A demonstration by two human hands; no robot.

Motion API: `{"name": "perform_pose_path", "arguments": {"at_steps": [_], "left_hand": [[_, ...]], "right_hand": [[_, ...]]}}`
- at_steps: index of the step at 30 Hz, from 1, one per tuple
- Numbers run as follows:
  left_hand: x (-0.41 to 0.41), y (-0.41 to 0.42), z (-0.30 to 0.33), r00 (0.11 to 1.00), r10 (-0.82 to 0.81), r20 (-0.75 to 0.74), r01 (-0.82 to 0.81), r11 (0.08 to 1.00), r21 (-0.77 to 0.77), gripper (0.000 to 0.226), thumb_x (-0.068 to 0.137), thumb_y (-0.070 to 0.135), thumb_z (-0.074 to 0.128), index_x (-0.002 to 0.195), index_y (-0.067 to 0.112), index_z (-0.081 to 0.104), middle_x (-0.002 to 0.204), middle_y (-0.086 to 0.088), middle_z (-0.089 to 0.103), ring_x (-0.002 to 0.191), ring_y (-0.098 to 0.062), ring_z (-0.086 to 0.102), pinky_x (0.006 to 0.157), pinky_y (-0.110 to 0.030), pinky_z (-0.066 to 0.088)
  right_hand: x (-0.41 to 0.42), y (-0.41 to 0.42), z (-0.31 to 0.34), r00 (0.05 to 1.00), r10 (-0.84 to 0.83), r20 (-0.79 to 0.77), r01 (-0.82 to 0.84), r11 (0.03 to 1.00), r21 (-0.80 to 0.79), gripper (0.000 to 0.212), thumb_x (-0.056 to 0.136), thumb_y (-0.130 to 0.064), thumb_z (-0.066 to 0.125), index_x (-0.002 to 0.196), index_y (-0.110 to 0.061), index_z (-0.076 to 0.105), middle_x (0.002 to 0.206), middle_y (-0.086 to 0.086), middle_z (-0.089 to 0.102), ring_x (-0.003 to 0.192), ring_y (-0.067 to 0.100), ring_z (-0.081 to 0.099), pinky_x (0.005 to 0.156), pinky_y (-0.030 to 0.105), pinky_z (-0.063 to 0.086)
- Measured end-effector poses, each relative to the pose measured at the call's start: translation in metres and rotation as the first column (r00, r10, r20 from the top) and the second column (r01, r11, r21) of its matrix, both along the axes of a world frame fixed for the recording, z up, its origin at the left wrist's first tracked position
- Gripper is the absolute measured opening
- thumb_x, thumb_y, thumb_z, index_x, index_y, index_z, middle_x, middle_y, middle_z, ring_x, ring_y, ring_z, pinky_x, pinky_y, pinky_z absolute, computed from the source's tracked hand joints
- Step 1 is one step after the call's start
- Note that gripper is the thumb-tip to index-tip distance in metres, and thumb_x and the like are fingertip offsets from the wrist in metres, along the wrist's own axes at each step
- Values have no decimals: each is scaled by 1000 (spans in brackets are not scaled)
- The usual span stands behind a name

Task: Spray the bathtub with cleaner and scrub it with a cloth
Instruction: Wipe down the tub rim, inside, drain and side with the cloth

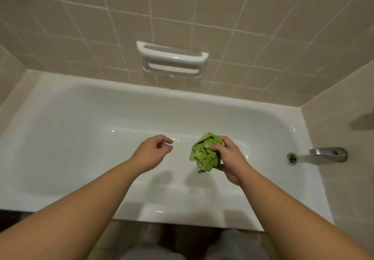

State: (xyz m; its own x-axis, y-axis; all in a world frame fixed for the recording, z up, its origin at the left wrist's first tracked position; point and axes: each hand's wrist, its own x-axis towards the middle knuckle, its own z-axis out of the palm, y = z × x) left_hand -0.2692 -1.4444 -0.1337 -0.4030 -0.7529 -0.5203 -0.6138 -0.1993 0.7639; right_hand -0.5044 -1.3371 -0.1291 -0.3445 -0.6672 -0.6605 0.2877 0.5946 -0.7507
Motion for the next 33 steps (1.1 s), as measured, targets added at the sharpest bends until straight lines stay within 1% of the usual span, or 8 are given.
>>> {"name": "perform_pose_path", "arguments": {"at_steps": [4, 7, 9, 14, 16, 20, 25, 33], "left_hand": [[-6, -8, 47, 984, 39, -174, -43, 999, -20, 14, 96, 34, 69, 110, 31, 72, 99, 3, 72, 86, -6, 66, 70, -15, 49], [-6, -8, 66, 954, 124, -272, -119, 992, 35, 25, 90, 40, 73, 112, 30, 66, 107, 4, 71, 96, -15, 70, 88, -36, 59], [0, -4, 76, 924, 223, -311, -209, 975, 80, 40, 78, 46, 75, 112, 32, 59, 109, 0, 71, 97, -22, 73, 93, -48, 59], [13, 15, 104, 884, 374, -281, -380, 924, 36, 68, 70, 39, 88, 118, 31, 41, 109, -5, 65, 84, -16, 73, 70, -33, 58], [18, 23, 114, 877, 410, -250, -430, 903, -25, 76, 73, 28, 90, 126, 29, 37, 105, -2, 65, 85, -14, 72, 69, -29, 57], [33, 38, 129, 841, 443, -310, -463, 886, 9, 74, 68, 16, 95, 128, 22, 51, 105, 1, 70, 84, -6, 73, 68, -27, 58], [78, 51, 139, 719, 525, -455, -459, 851, 257, 30, 88, 12, 77, 117, 5, 71, 110, -14, 76, 93, -23, 73, 74, -34, 59], [174, 70, 133, 470, 671, -574, -544, 732, 410, 58, 77, 17, 75, 130, 7, 52, 120, -22, 65, 110, -38, 65, 92, -59, 53]], "right_hand": [[23, -32, 37, 961, 17, 277, 20, 991, -129, 29, 96, -15, 58, 124, -16, 61, 117, 12, 71, 110, 31, 67, 93, 56, 55], [43, -53, 51, 911, 55, 408, 15, 986, -166, 61, 86, -28, 60, 142, -5, 51, 138, 24, 61, 133, 45, 53, 106, 63, 44], [56, -62, 61, 877, 112, 467, -16, 979, -205, 59, 91, -30, 51, 142, 0, 53, 139, 27, 59, 137, 48, 48, 110, 61, 44], [84, -62, 95, 806, 267, 528, -93, 939, -332, 64, 102, -53, 45, 142, -5, 58, 140, 25, 60, 132, 39, 57, 110, 53, 45], [94, -58, 109, 816, 364, 449, -204, 908, -366, 62, 98, -50, 55, 141, -5, 58, 137, 25, 62, 129, 38, 60, 105, 50, 49], [106, -55, 128, 859, 417, 298, -302, 882, -363, 28, 98, -5, 57, 124, 2, 65, 122, 31, 67, 102, 38, 70, 83, 46, 61], [127, -57, 143, 858, 468, 210, -381, 855, -351, 22, 100, -8, 55, 117, -3, 68, 106, 22, 75, 92, 33, 73, 82, 50, 60], [226, -66, 144, 784, 607, 127, -531, 763, -368, 22, 99, -18, 66, 119, -8, 69, 110, 16, 76, 99, 32, 75, 77, 43, 61]]}}
